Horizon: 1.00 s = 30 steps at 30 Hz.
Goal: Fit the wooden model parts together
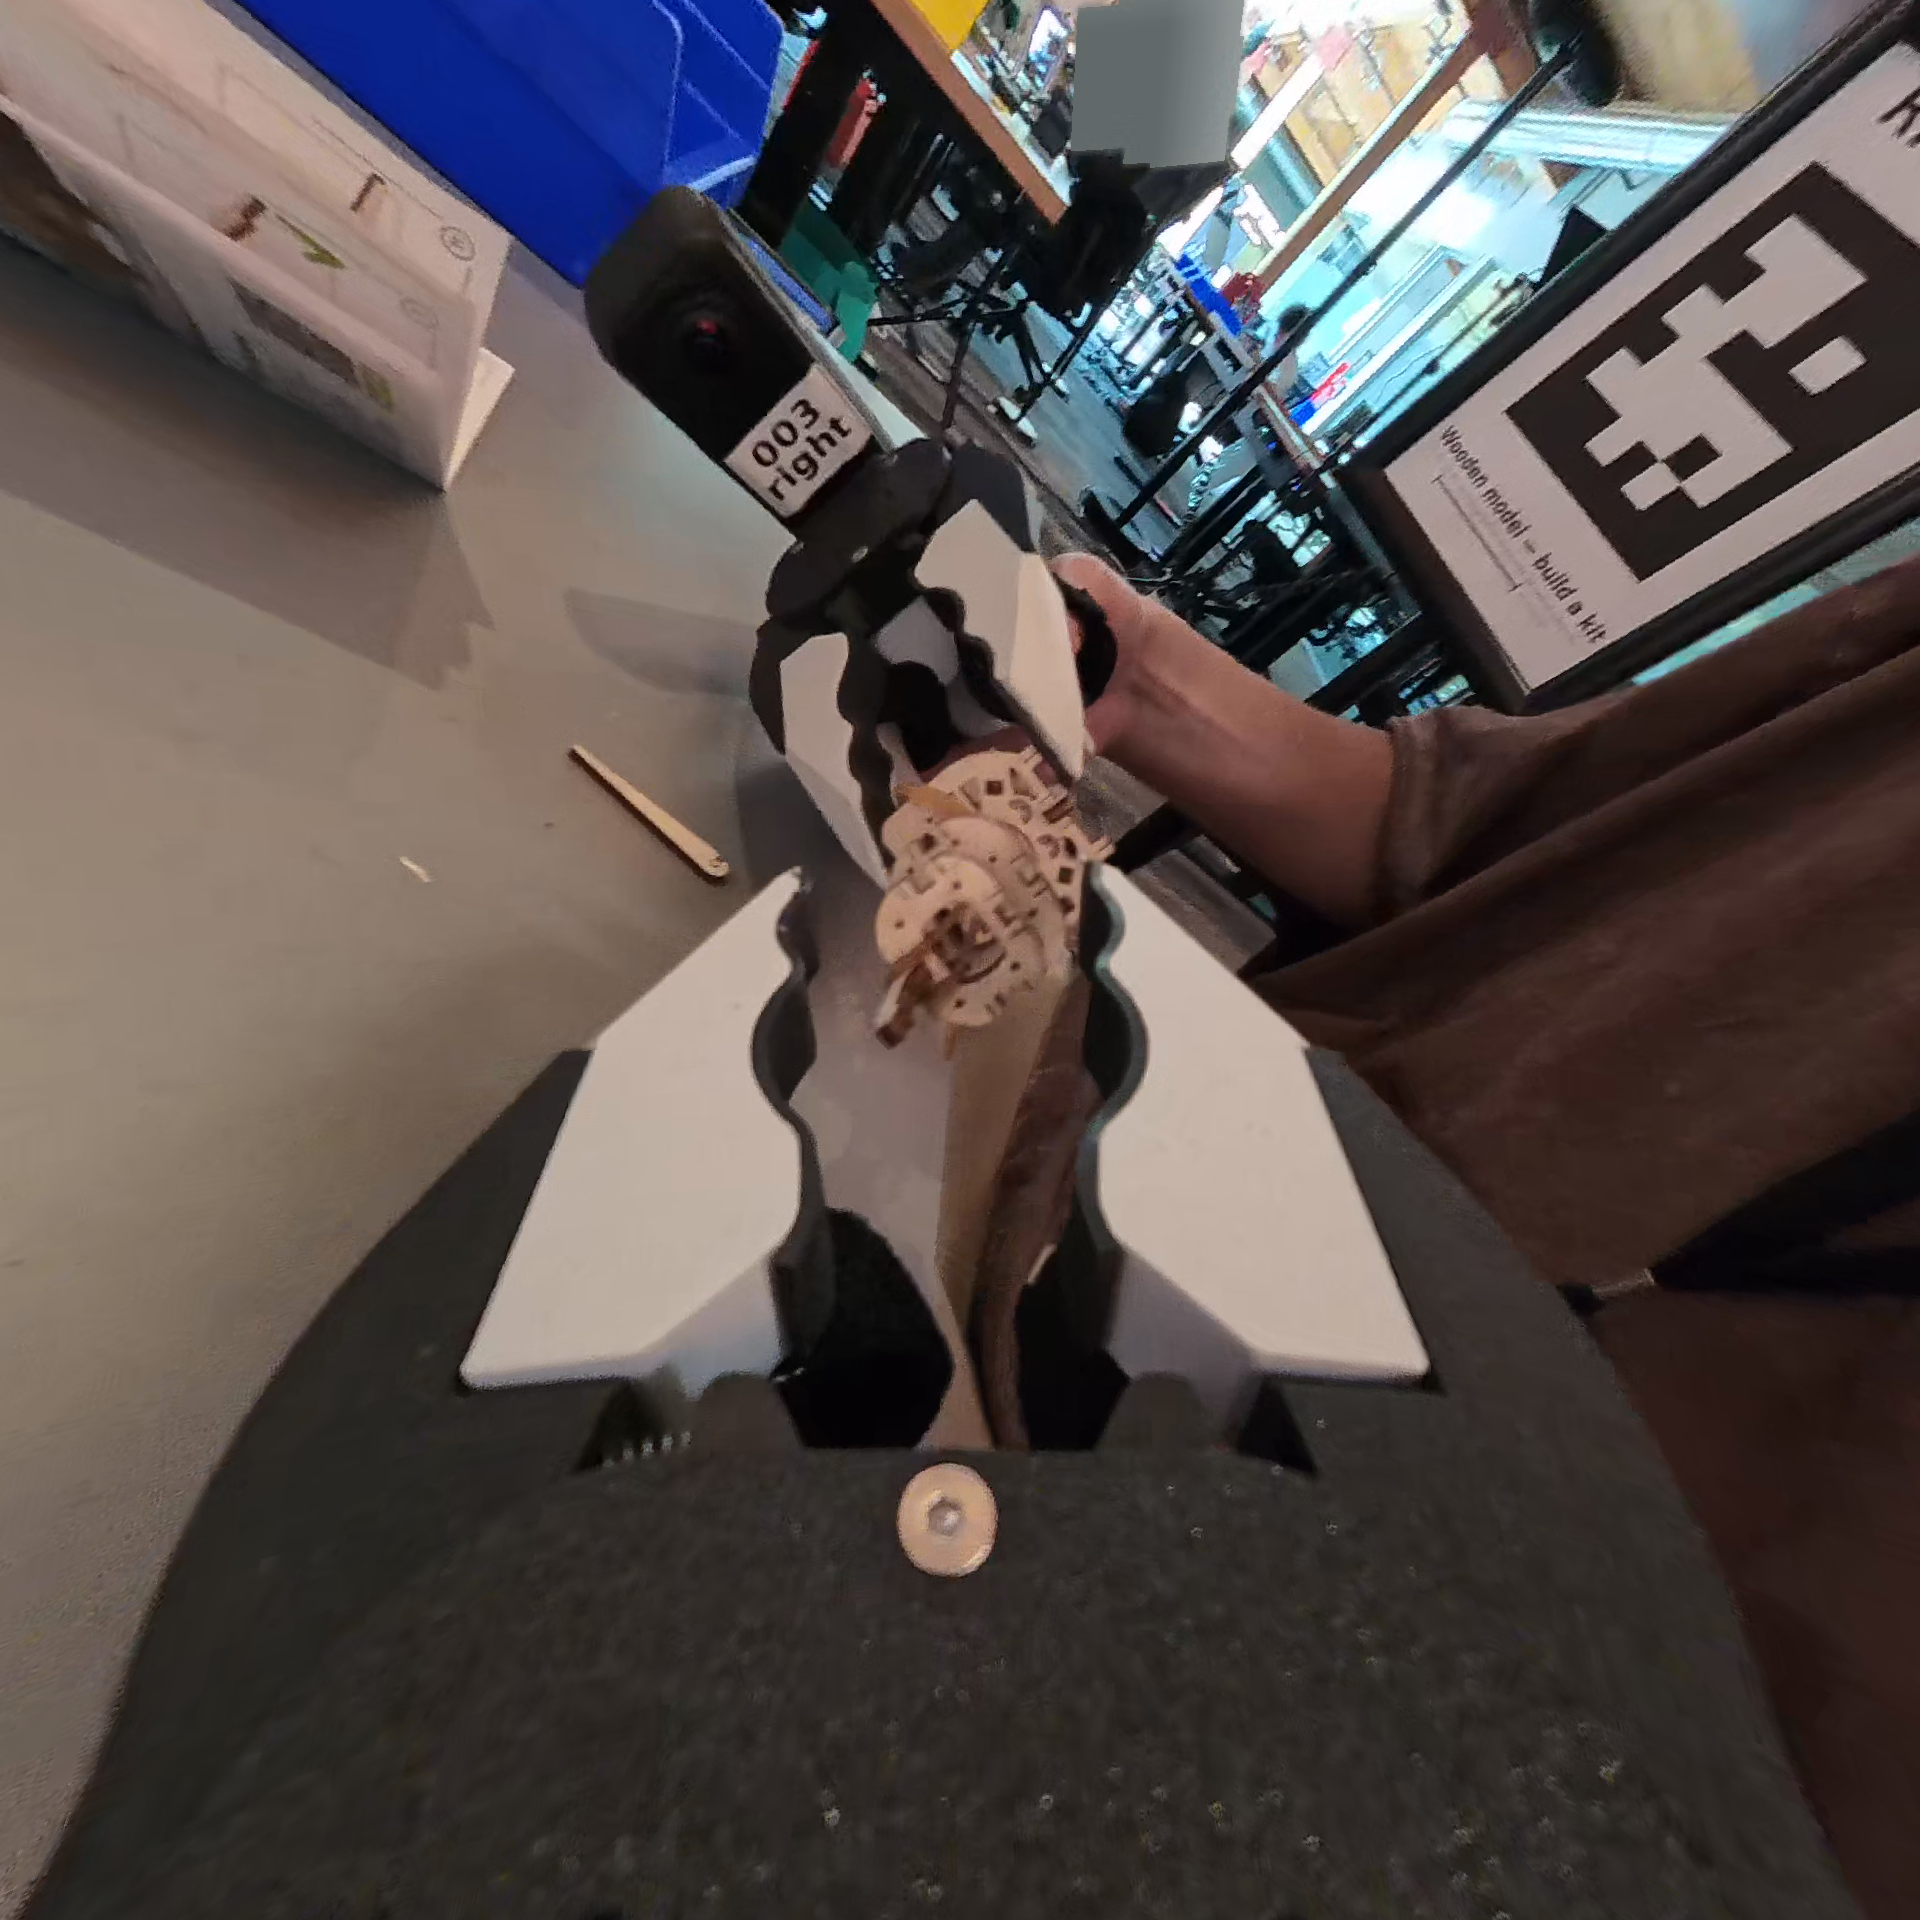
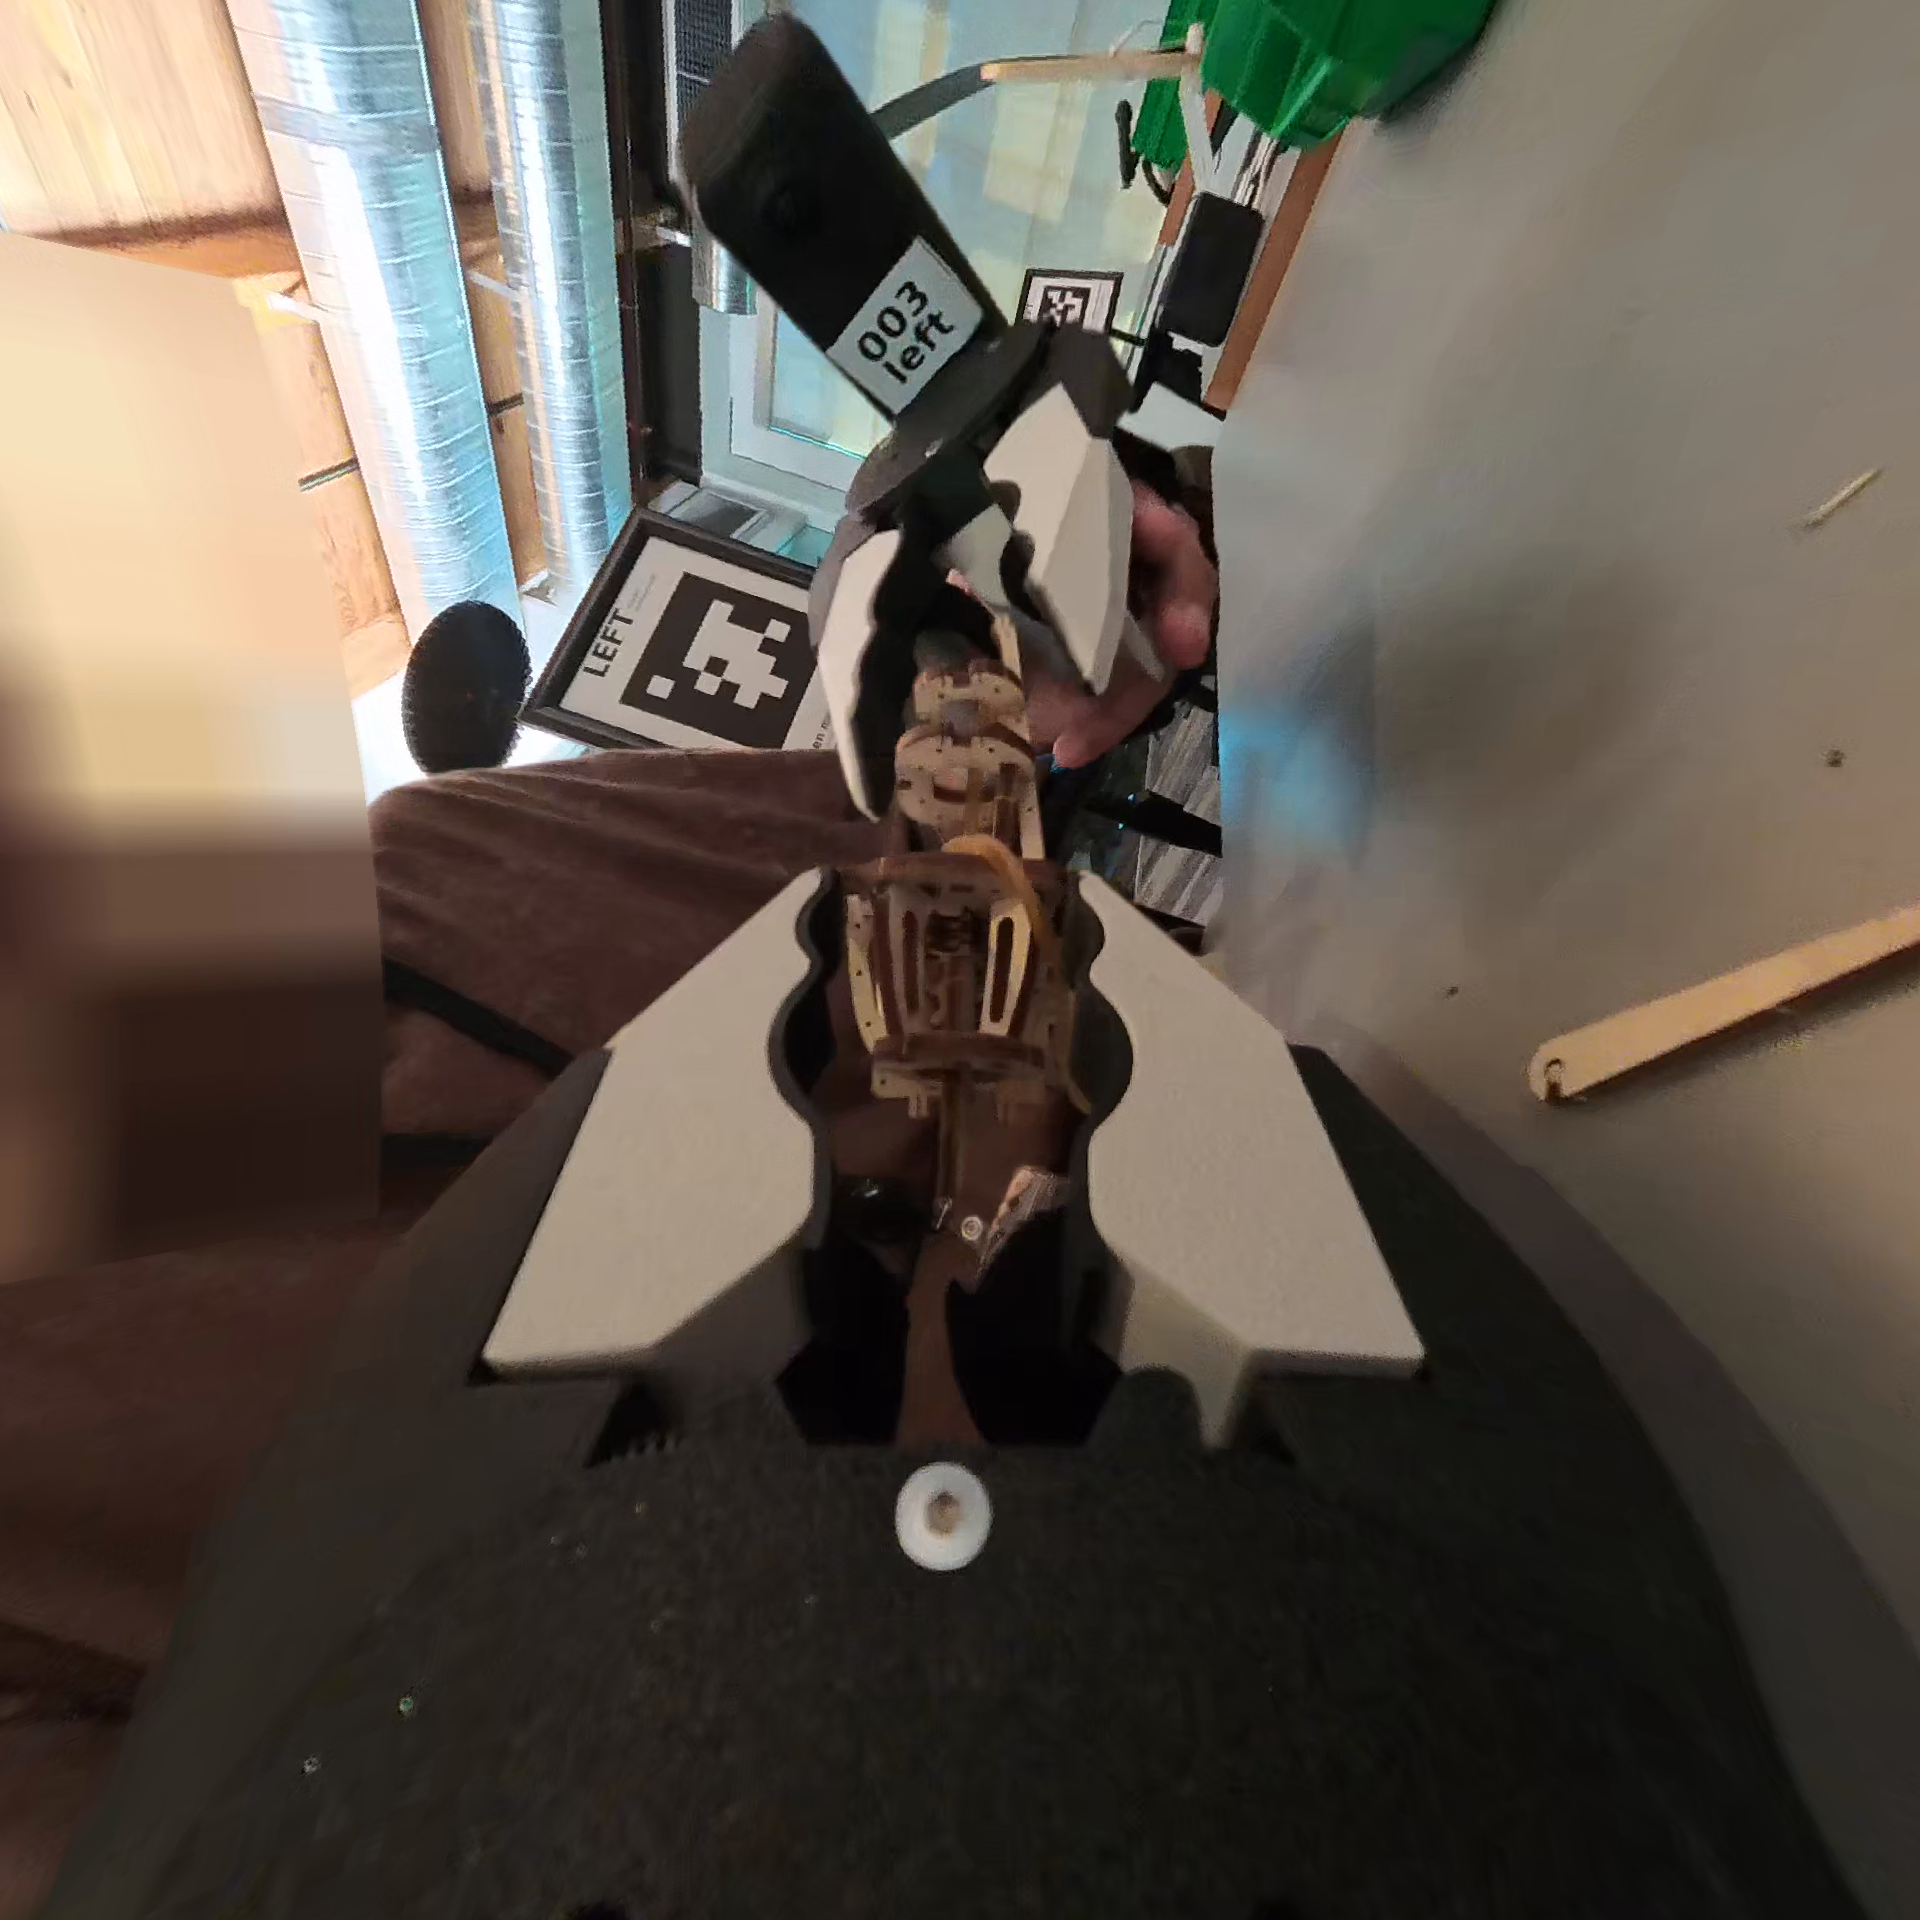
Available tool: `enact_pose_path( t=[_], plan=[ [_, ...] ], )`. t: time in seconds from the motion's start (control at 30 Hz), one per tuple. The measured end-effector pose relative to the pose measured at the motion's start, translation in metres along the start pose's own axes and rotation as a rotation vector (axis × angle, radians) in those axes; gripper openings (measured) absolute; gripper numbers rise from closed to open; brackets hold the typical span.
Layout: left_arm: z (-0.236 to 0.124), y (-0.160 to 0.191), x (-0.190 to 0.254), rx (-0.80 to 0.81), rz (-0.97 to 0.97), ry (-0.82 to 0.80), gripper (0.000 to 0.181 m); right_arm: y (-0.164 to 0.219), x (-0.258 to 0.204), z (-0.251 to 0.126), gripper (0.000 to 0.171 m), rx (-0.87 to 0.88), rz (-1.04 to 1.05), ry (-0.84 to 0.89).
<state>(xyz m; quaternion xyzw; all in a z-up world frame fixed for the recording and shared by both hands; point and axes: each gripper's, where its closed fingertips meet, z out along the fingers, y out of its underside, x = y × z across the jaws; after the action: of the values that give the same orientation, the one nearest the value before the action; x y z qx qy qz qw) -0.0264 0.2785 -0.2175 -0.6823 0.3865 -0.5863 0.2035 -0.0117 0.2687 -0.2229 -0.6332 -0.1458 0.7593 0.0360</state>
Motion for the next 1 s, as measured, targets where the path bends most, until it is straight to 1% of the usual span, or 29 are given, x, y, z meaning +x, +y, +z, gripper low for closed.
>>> enact_pose_path(
  t=[0.1, 0.17, 0.23, 0.33, 0.4, 0.47, 0.57, 0.6, 0.67, 0.73, 0.8, 0.87, 0.93, 1.0],
  plan=[
    [0.004, 0.005, 0.001, -0.027, 0.009, -0.004, 0.046, -0.001, 0.008, 0.000, 0.041, 0.009, 0.026, 0.026],
    [0.004, 0.008, -0.002, -0.041, 0.013, -0.023, 0.033, -0.007, 0.006, -0.003, 0.041, 0.051, 0.044, 0.007],
    [0.004, 0.007, -0.002, -0.025, -0.035, -0.018, 0.032, -0.008, 0.007, -0.003, 0.041, 0.058, 0.032, 0.018],
    [0.005, 0.005, -0.009, 0.016, -0.149, -0.011, 0.029, -0.013, 0.010, -0.005, 0.043, 0.083, -0.037, 0.084],
    [0.003, 0.002, -0.014, 0.057, -0.242, 0.005, 0.029, -0.023, 0.009, -0.008, 0.050, 0.137, -0.121, 0.138],
    [0.001, -0.002, -0.018, 0.112, -0.333, 0.038, 0.029, -0.030, 0.008, -0.014, 0.051, 0.168, -0.204, 0.205],
    [-0.008, -0.009, -0.024, 0.197, -0.446, 0.079, 0.029, -0.049, -0.004, -0.033, 0.051, 0.279, -0.339, 0.276],
    [-0.011, -0.009, -0.029, 0.214, -0.475, 0.073, 0.029, -0.054, -0.010, -0.042, 0.050, 0.322, -0.387, 0.306],
    [-0.018, -0.009, -0.039, 0.249, -0.515, 0.047, 0.029, -0.060, -0.020, -0.059, 0.041, 0.371, -0.525, 0.424],
    [-0.026, -0.012, -0.047, 0.304, -0.557, 0.037, 0.028, -0.055, -0.020, -0.066, 0.033, 0.324, -0.709, 0.618],
    [-0.034, -0.015, -0.055, 0.366, -0.595, 0.018, 0.028, -0.040, -0.001, -0.060, 0.029, 0.184, -0.794, 0.805],
    [-0.038, -0.018, -0.060, 0.410, -0.619, 0.012, 0.028, -0.023, 0.024, -0.043, 0.025, 0.063, -0.757, 0.891],
    [-0.040, -0.020, -0.063, 0.434, -0.624, -0.010, 0.028, -0.021, 0.036, -0.020, 0.023, 0.070, -0.722, 0.907],
    [-0.039, -0.020, -0.065, 0.440, -0.616, -0.043, 0.028, -0.027, 0.037, -0.005, 0.022, 0.134, -0.745, 0.930]
  ],
)
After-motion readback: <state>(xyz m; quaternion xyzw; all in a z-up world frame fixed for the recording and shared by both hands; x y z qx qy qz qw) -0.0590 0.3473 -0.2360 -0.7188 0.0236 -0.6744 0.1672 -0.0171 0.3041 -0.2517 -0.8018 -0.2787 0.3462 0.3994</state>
